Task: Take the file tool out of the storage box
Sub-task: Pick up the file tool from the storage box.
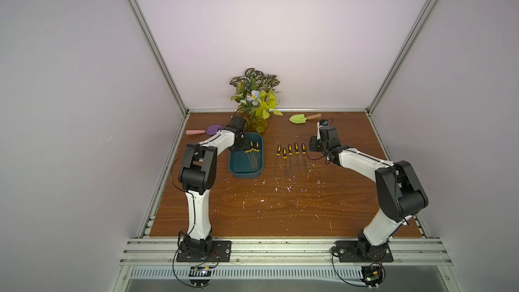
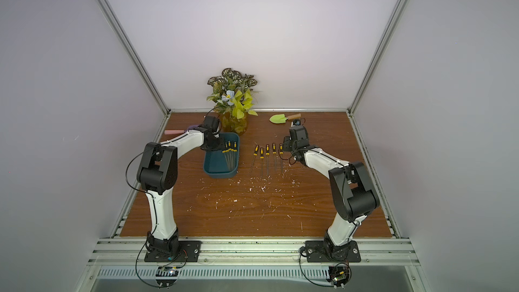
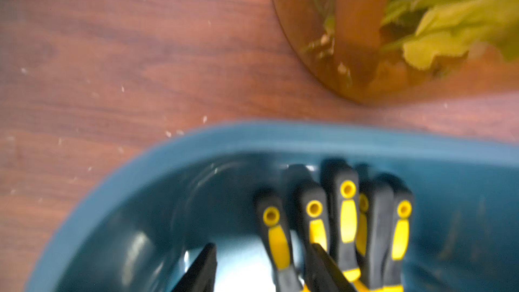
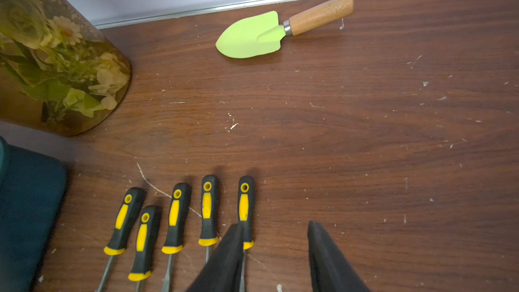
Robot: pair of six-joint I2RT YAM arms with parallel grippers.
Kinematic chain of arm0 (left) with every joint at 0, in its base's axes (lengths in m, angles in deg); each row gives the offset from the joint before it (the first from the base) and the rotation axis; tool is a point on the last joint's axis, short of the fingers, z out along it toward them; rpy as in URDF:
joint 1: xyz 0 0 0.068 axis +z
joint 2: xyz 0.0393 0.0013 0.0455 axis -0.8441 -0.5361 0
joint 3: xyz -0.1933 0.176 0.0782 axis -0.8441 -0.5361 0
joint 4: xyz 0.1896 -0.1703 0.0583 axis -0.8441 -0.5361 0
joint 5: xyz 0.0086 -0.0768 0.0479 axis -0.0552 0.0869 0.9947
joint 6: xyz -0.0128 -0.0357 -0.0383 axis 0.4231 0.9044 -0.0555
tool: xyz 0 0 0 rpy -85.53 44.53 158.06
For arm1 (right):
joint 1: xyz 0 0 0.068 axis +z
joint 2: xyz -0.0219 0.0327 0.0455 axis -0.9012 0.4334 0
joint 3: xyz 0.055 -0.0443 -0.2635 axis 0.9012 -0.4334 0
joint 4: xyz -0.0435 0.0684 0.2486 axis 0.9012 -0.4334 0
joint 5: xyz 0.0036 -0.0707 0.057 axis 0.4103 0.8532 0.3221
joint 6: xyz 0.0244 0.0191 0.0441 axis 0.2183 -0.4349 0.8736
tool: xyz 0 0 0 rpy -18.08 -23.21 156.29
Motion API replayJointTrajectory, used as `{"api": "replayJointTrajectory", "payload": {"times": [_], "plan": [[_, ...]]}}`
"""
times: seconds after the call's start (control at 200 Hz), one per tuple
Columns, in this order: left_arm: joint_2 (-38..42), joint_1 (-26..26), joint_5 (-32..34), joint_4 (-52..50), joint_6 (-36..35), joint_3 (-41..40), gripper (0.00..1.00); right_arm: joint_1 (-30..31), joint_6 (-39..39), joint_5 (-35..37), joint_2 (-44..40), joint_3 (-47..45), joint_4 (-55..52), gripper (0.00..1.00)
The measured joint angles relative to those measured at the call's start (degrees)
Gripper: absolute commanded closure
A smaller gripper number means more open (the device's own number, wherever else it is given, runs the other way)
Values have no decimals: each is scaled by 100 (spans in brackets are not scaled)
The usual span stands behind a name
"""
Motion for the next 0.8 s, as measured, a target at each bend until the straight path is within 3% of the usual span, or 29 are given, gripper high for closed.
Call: {"api": "replayJointTrajectory", "payload": {"times": [0.41,0.5,0.621,0.801], "plan": [[-107,-28,142,-101,-4,63,61,-122,2,-114,-61,-238,-15,56],[-116,-37,166,-133,-17,63,71,-122,4,-118,-101,-238,-9,56],[-127,-42,188,-151,-63,63,74,-122,9,-133,-142,-245,-9,56],[-127,-44,184,-153,-107,61,100,-122,11,-155,-245,-247,-20,56]]}}
